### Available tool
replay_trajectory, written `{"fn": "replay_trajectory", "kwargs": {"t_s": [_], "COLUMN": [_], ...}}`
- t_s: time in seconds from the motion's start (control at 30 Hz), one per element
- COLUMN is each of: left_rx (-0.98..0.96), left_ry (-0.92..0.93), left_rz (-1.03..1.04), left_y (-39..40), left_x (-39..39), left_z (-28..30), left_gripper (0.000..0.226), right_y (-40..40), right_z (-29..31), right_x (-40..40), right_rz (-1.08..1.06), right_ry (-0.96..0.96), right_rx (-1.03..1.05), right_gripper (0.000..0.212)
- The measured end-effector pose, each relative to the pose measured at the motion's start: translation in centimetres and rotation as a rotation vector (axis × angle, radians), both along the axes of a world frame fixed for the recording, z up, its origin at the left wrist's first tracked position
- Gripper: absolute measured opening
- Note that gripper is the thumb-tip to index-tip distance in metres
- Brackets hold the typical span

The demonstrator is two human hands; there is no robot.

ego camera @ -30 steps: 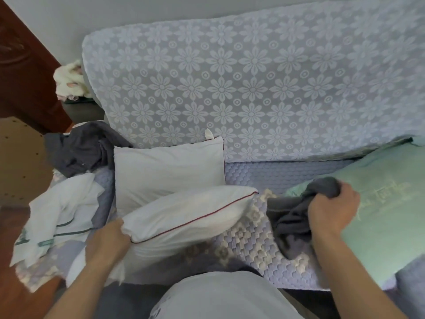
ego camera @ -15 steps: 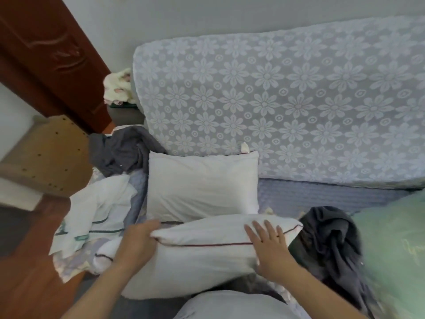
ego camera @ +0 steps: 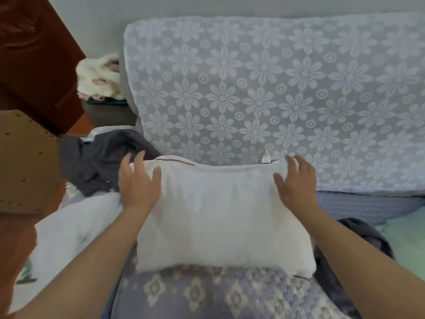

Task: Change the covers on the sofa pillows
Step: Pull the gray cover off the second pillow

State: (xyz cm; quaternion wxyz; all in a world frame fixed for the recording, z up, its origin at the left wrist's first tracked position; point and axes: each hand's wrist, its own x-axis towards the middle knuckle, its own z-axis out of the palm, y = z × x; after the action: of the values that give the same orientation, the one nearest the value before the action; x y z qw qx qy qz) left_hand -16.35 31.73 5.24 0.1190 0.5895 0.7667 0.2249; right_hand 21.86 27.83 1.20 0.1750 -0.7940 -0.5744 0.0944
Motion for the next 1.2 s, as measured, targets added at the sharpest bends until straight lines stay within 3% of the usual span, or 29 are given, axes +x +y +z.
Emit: {"fn": "replay_trajectory", "kwargs": {"t_s": [0.1, 0.2, 0.27, 0.3, 0.37, 0.4, 0.47, 0.53, 0.6, 0.63, 0.7, 0.83, 0.93, 1.0, 1.07, 1.2], "left_rx": [-0.243, -0.339, -0.384, -0.419, -0.471, -0.491, -0.469, -0.487, -0.537, -0.565, -0.611, -0.705, -0.671, -0.434, -0.293, -0.275], "left_ry": [-0.310, -0.460, -0.504, -0.505, -0.505, -0.548, -0.642, -0.608, -0.587, -0.555, -0.470, -0.356, -0.088, 0.063, 0.118, 0.229], "left_rz": [0.159, 0.060, 0.009, 0.004, 0.039, 0.081, 0.151, 0.192, 0.228, 0.249, 0.252, 0.246, 0.209, 0.068, -0.186, -0.455], "left_y": [-2.8, -5.2, -3.7, -2.4, 1.2, 2.7, 4.6, 5.4, 5.5, 5.1, 4.5, 3.7, 1.8, 0.9, -0.5, -7.0], "left_x": [-2.0, -3.5, -5.0, -5.4, -6.5, -6.5, -6.6, -6.3, -6.1, -6.4, -7.4, -8.4, -7.4, -4.4, 0.2, 7.3], "left_z": [-9.3, -15.4, -18.3, -18.9, -20.4, -21.2, -22.3, -23.4, -24.2, -24.1, -22.8, -19.8, -17.4, -15.3, -12.8, -10.9], "left_gripper": [0.074, 0.078, 0.084, 0.084, 0.076, 0.071, 0.064, 0.054, 0.063, 0.068, 0.074, 0.082, 0.063, 0.050, 0.051, 0.054], "right_y": [-1.0, -4.7, -5.2, -4.7, -2.2, -0.6, 1.8, 2.8, 2.9, 2.4, 0.9, -1.9, -4.9, -6.0, -7.4, -14.2], "right_z": [-6.3, -11.3, -13.3, -13.8, -14.5, -15.3, -16.8, -18.4, -18.8, -17.9, -15.6, -11.8, -12.5, -12.2, -11.0, -8.1], "right_x": [0.7, 1.6, 0.9, 0.3, -0.3, -0.2, 0.3, 0.2, -0.1, -0.7, -1.1, -2.1, -2.0, -2.4, -2.4, -0.1], "right_rz": [-0.198, -0.296, -0.376, -0.402, -0.447, -0.446, -0.409, -0.394, -0.462, -0.461, -0.459, -0.494, -0.630, -0.689, -0.718, -0.480], "right_ry": [0.361, 0.684, 0.780, 0.830, 0.933, 0.991, 1.063, 1.088, 1.074, 1.045, 0.936, 0.794, 0.756, 0.680, 0.628, 0.589], "right_rx": [-0.198, -0.229, -0.306, -0.356, -0.320, -0.281, -0.287, -0.359, -0.413, -0.419, -0.455, -0.568, -0.614, -0.563, -0.525, -0.493], "right_gripper": [0.085, 0.101, 0.109, 0.097, 0.050, 0.040, 0.047, 0.061, 0.089, 0.088, 0.062, 0.072, 0.063, 0.066, 0.067, 0.054]}}
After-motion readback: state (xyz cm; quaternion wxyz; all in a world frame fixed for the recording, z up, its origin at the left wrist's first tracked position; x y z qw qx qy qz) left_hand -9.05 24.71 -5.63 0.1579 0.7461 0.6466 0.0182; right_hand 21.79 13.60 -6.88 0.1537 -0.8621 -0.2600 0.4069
